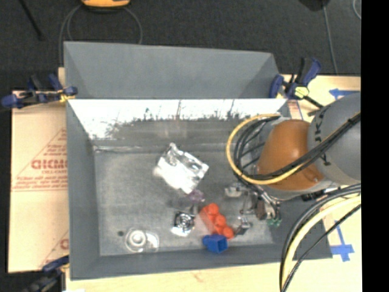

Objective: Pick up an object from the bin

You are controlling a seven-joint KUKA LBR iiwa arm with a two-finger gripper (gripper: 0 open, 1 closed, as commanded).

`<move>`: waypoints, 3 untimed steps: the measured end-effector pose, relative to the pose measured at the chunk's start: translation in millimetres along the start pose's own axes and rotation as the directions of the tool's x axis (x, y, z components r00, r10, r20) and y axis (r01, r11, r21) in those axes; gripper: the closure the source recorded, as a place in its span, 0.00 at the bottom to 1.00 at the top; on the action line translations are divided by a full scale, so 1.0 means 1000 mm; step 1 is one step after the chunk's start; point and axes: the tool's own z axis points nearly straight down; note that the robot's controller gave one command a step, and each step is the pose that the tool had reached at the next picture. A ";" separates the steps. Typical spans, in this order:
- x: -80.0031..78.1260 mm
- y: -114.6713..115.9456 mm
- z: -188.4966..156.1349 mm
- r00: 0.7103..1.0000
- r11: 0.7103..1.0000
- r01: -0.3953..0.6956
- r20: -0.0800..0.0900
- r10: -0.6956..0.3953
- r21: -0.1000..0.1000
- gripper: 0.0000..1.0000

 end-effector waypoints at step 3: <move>-0.027 -0.064 -0.025 0.943 0.943 0.334 -0.004 -0.334 -0.009 1.00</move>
Offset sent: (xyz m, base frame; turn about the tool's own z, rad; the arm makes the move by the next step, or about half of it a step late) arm 0.0191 -0.0617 -0.0070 -0.3452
